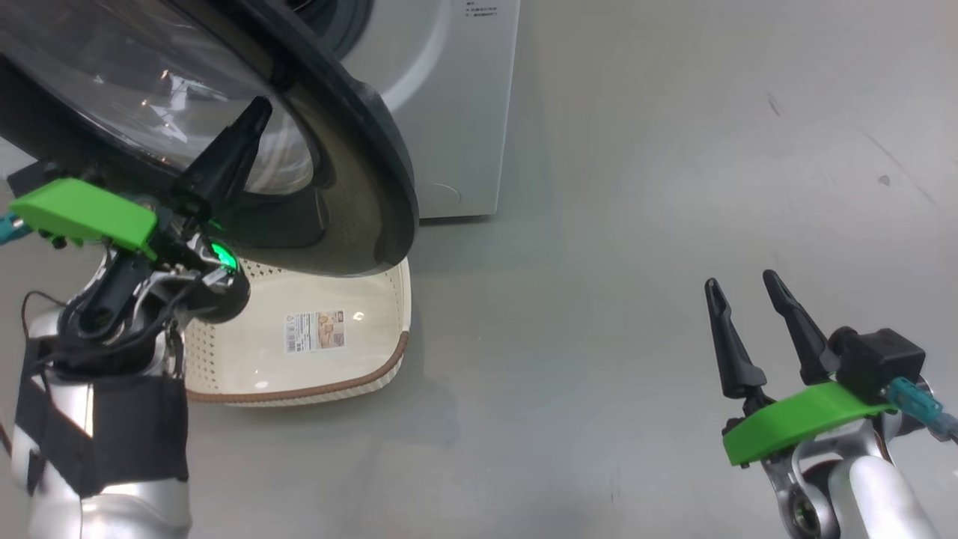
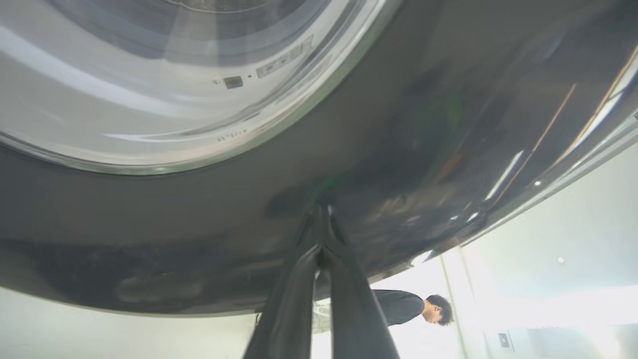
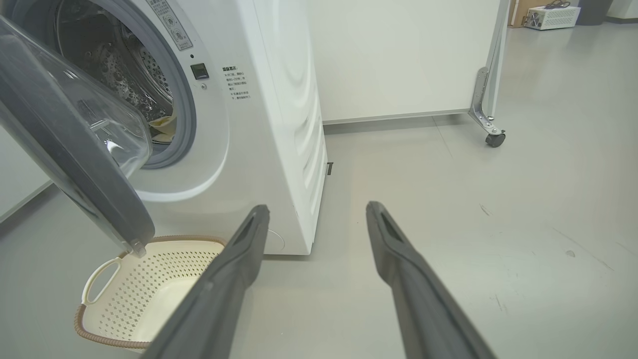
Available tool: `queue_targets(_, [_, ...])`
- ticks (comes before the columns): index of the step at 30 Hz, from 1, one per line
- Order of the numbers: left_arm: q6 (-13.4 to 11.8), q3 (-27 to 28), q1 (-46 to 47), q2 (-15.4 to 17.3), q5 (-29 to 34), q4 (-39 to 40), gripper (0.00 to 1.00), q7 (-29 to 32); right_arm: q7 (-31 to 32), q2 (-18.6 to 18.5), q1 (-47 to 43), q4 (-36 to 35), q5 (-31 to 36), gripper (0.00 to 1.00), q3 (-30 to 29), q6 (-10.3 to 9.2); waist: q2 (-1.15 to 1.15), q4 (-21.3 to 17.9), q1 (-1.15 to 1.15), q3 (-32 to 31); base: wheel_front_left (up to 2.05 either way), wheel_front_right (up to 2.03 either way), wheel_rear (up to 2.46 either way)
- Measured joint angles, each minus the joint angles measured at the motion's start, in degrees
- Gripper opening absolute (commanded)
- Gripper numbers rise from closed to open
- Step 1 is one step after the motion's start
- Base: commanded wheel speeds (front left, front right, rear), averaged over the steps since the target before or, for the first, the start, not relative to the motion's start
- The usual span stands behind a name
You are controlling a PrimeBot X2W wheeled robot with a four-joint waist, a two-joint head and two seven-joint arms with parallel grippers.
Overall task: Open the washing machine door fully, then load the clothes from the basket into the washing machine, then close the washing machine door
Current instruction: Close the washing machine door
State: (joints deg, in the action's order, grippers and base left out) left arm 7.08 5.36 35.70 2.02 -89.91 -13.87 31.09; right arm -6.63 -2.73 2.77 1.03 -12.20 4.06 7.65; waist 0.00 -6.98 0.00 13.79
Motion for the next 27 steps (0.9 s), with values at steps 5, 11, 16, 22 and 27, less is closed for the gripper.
queue_targets(5, [0.0,-0.45,-4.28,-0.04,0.01,3.3,0.0,-1.25,-0.19,0.01,0.05,0.15,0.01,1.0,-0.91,0.0,0.0,1.33,0.0,-0.45,0.0,0.0,0.0])
queue_targets(11, [0.0,-1.75,-8.22,-0.04,2.42,8.65,0.23,-5.48,-0.45,0.02,0.09,0.19,0.03,1.0,-1.87,0.0,0.0,3.13,0.0,-0.86,0.0,0.0,0.0])
queue_targets(16, [0.0,-3.2,-11.03,-0.03,4.79,11.98,0.97,-9.74,-0.48,0.03,0.08,0.25,0.12,1.0,-2.24,0.0,0.0,4.43,0.0,-1.52,0.0,0.0,0.0])
queue_targets(22, [0.0,-6.16,-15.95,1.04,10.69,14.9,1.0,-17.12,-0.52,0.03,0.02,0.36,0.12,1.0,-2.63,0.0,0.0,5.41,0.0,-2.65,0.0,0.0,0.0])
queue_targets(27, [0.0,-10.74,-20.46,4.97,21.15,15.18,1.0,-26.51,-0.52,0.04,-0.46,0.51,0.12,1.0,-3.04,0.0,0.0,6.03,0.0,-3.97,0.0,0.0,0.0])
